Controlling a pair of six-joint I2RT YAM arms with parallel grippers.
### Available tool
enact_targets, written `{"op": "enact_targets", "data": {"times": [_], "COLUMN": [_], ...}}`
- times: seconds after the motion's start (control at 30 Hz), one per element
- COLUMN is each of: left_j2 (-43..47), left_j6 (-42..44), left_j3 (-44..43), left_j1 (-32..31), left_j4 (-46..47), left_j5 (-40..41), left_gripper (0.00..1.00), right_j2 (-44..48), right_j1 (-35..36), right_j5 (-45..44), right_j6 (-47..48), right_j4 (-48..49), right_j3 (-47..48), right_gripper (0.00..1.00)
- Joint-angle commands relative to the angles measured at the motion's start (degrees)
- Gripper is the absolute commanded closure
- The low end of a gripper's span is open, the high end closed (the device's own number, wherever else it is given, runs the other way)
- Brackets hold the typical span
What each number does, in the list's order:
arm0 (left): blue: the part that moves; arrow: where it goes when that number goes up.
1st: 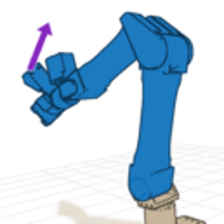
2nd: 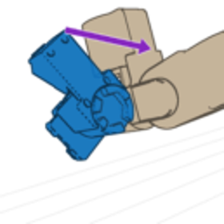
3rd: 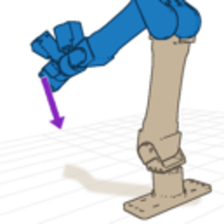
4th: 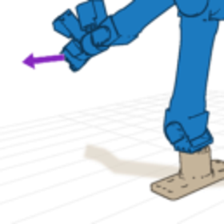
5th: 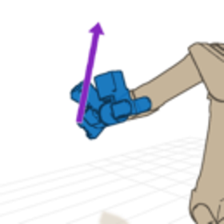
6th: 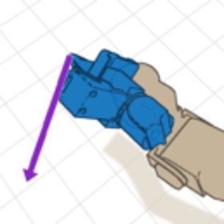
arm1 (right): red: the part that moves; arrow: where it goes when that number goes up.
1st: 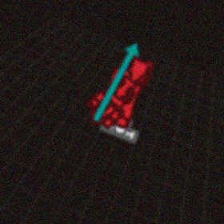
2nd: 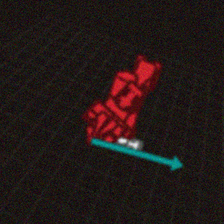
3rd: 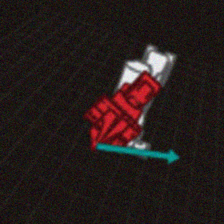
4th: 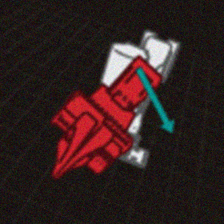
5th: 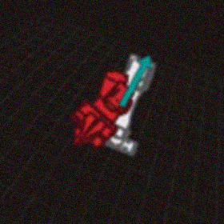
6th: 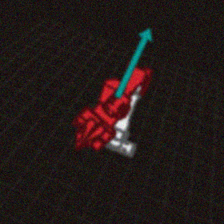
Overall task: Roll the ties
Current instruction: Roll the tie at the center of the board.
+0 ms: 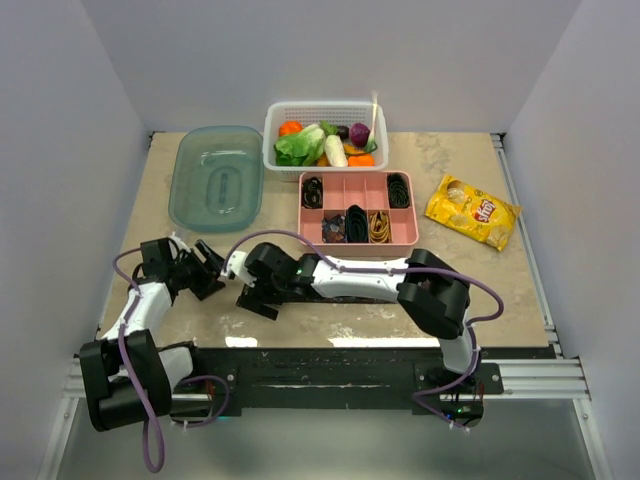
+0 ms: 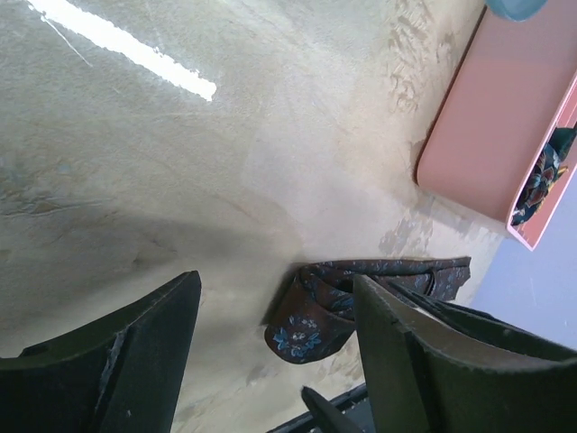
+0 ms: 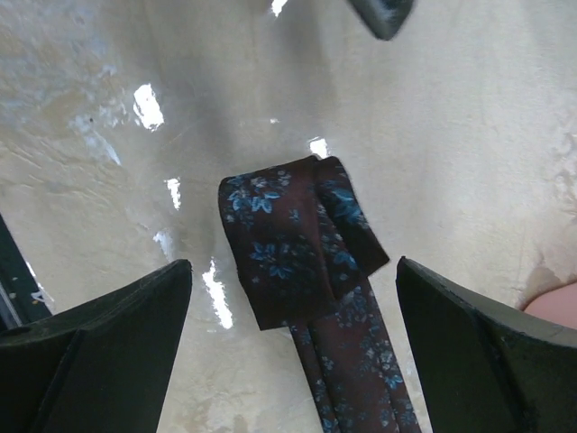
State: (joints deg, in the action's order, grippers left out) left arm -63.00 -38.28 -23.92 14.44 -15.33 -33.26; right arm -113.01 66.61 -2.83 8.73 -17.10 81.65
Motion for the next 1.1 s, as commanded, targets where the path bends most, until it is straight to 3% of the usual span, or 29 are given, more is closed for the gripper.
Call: {"op": "enact_targets", "data": {"times": [0.0, 0.2, 0.8, 1.07], "left_j2": [-1.2, -1.0, -1.8, -2.0], "left_j6": [2.3, 2.2, 2.2, 2.2], "left_j3": [-1.7, -1.4, -0.7, -0.6], "left_j1": [0.9, 0.9, 0.9, 0.9], "left_j4": [1.2, 1.8, 3.2, 3.5], "left_j5": [-4.8, -4.9, -6.9, -7.3], "left_gripper": [0.27, 0.27, 0.28, 0.28], "right_j2": [-1.7, -2.7, -4.8, -5.9], "right_j1": [1.8, 2.1, 2.1, 2.0], "right_j5": [-7.3, -10.7, -4.6, -2.8], "right_j6": [3.8, 4.0, 4.4, 4.7], "right_j4": [-2.8, -2.4, -1.0, -2.8], "right_j3": [4.1, 4.6, 5.2, 6.2], "right_gripper": [0.01, 0.01, 0.07, 0.16]}}
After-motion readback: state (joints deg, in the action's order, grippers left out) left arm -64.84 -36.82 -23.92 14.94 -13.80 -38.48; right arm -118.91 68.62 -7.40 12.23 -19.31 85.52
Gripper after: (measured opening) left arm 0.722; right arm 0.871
